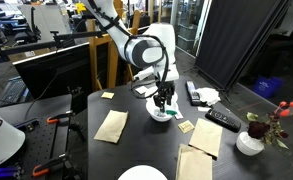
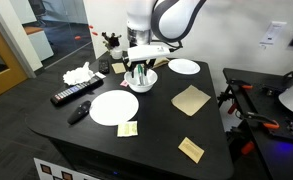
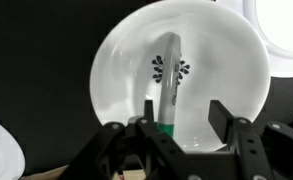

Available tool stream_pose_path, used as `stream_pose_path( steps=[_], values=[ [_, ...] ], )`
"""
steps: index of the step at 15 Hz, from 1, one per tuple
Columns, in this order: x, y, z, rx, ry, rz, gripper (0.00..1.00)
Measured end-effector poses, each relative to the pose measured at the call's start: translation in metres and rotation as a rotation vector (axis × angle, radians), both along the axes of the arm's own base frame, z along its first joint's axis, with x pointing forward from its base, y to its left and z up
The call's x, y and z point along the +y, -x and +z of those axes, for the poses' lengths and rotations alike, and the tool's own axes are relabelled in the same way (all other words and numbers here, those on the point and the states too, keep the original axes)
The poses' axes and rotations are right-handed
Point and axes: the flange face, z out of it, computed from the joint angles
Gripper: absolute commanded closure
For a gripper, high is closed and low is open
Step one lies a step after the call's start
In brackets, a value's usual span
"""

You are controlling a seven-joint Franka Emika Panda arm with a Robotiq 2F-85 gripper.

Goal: Pick up the pen from the white bowl and place it on the table.

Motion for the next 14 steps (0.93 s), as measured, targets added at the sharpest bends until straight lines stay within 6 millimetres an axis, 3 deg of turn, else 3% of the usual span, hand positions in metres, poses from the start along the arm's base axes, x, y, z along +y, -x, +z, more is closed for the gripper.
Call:
stream_pose_path(
  steps=[3,5,9,14],
  values=[
    [-0.001,0.001,-0.004,0.008,0.002,-0.003,0.45],
    [-0.003,0.001,-0.006,0.013,0.006,-0.006,0.69],
    [-0.007,-0.002,-0.011,0.020,0.020,-0.008,0.99],
    [-0.005,-0.005,-0.011,0.017,0.027,-0.002,0.95]
  ],
)
